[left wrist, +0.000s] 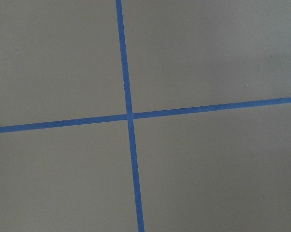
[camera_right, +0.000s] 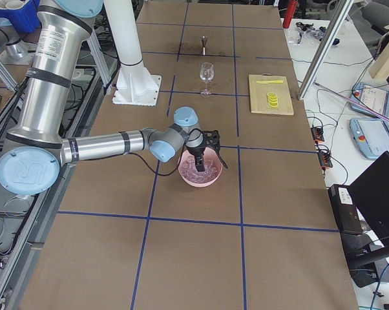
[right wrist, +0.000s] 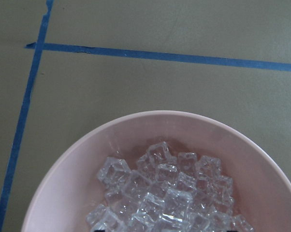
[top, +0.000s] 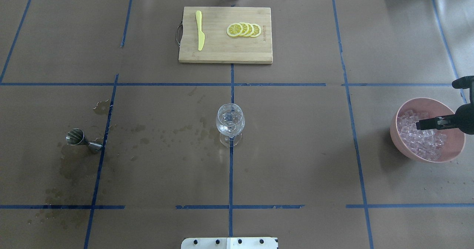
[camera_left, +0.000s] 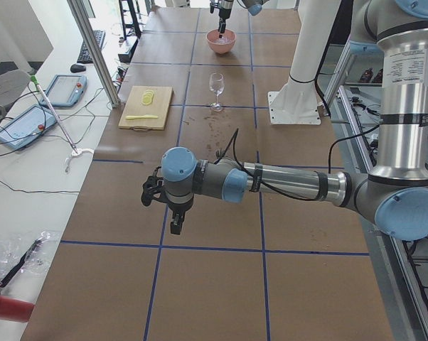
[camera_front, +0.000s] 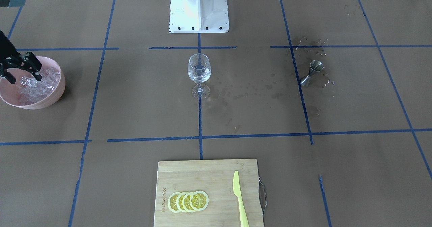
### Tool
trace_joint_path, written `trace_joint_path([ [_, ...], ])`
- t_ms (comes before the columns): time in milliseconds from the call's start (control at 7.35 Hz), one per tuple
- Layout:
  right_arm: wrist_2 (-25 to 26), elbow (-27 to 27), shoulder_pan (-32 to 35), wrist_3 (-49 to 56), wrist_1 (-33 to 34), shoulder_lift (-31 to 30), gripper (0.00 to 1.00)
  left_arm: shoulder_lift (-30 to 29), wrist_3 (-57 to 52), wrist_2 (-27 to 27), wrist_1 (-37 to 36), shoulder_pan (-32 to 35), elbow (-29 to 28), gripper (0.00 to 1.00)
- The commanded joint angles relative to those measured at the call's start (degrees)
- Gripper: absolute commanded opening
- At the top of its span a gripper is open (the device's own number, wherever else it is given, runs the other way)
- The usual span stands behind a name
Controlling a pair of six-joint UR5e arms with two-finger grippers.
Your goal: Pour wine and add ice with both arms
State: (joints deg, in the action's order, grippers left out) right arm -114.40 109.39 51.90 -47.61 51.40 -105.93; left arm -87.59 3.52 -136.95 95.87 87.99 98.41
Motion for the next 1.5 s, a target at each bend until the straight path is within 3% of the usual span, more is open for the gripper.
trace_joint_path([
  [0, 0.67, -1.37, -1.44, -0.37, -1.92, -0.33, 0.68, -0.12, 0.0, 0.01, 0.11, -0.02, 0.03, 1.0],
  [272, 0.94, -1.37, -2.24, -0.29, -1.92, -0.86, 0.59, -0.12, 0.0, 0.01, 0.2, -0.02, 0.03, 1.0],
  [680, 1.38, -1.29, -2.33, 0.33, -1.92, -1.74, 0.58, -0.12, 0.0, -0.08, 0.2, -0.02, 0.03, 1.0],
  [816, 1.38, -1.29, -2.33, 0.33, -1.92, -1.83, 0.49, -0.12, 0.0, -0.08, 0.2, -0.02, 0.03, 1.0],
  [952, 1.38, -1.29, -2.33, 0.33, -1.92, -1.83, 0.34, -0.12, 0.0, -0.08, 0.2, -0.02, 0.03, 1.0],
  [1088, 1.38, -1.2, -2.33, 0.5, -1.92, -1.74, 0.08, -0.12, 0.0, -0.08, 0.2, -0.02, 0.03, 1.0],
  [1224, 1.38, -1.02, -2.67, 0.85, -1.92, -1.65, 0.0, -0.12, 0.0, -0.08, 0.2, -0.02, 0.03, 1.0],
  [1361, 1.38, -0.41, -2.68, 1.38, -1.92, -1.48, 0.0, -0.12, -0.09, 0.01, 0.2, -0.02, -0.05, 1.0],
])
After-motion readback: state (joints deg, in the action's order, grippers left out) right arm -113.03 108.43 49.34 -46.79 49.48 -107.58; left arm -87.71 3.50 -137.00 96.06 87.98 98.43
